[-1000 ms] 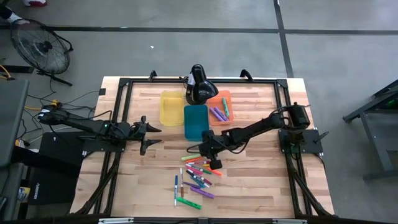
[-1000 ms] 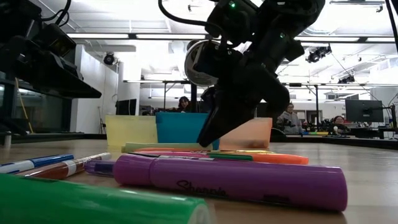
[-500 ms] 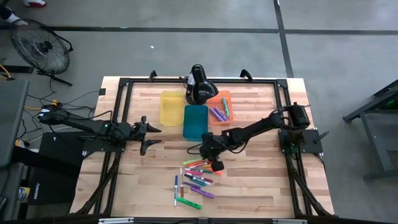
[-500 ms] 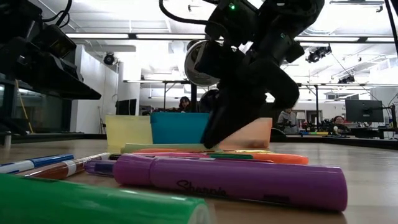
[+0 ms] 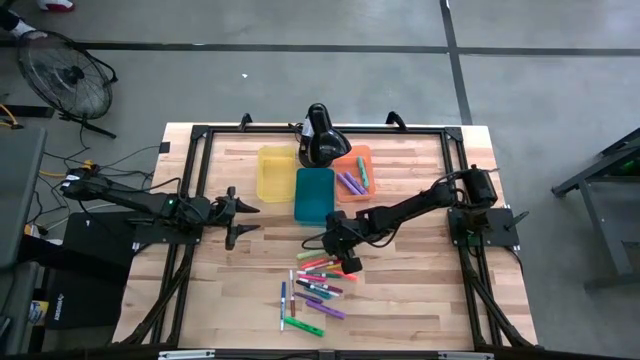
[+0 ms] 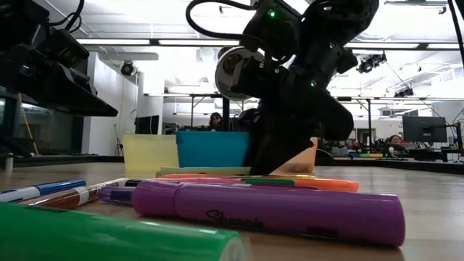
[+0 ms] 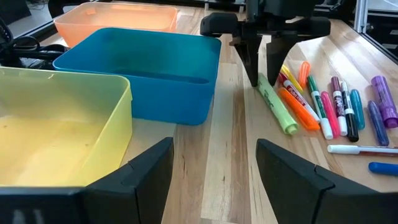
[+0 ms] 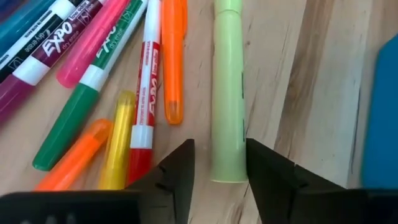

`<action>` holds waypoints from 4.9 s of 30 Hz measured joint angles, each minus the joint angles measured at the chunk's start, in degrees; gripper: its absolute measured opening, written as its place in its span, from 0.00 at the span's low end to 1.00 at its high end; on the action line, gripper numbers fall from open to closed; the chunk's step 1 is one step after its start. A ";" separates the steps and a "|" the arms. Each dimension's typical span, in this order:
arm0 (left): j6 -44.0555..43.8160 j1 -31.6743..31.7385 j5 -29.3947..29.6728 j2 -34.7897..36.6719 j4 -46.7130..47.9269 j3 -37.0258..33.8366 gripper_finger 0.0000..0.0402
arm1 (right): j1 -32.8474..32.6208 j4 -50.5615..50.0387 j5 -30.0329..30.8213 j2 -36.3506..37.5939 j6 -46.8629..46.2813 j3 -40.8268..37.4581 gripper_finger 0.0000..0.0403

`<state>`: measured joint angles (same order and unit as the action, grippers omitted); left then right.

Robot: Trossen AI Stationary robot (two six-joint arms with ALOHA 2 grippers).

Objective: Pick & Place Markers
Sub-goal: Put the light green highlighter into the orange bin, then put the purple highlighter into the orange bin

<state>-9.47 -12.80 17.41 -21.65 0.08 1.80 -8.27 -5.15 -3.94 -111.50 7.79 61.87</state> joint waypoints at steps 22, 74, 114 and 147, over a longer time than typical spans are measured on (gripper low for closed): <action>-0.02 0.00 0.00 0.02 0.00 0.00 0.56 | 0.02 -0.02 0.96 0.07 -2.82 0.09 0.16; 0.20 0.02 -0.31 0.13 -2.55 -0.20 0.56 | 17.60 -43.39 25.17 28.37 -39.14 0.11 0.16; 0.20 0.02 -0.41 0.13 -2.95 -0.04 0.56 | 28.26 -27.23 15.13 18.21 -47.39 0.11 0.17; 0.20 0.02 -0.40 0.13 -2.95 0.00 0.56 | 26.47 -26.73 17.02 15.43 -43.80 0.11 0.24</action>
<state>-9.28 -12.78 17.01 -21.52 -2.87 1.80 18.20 -31.88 13.08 -96.07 -36.01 61.98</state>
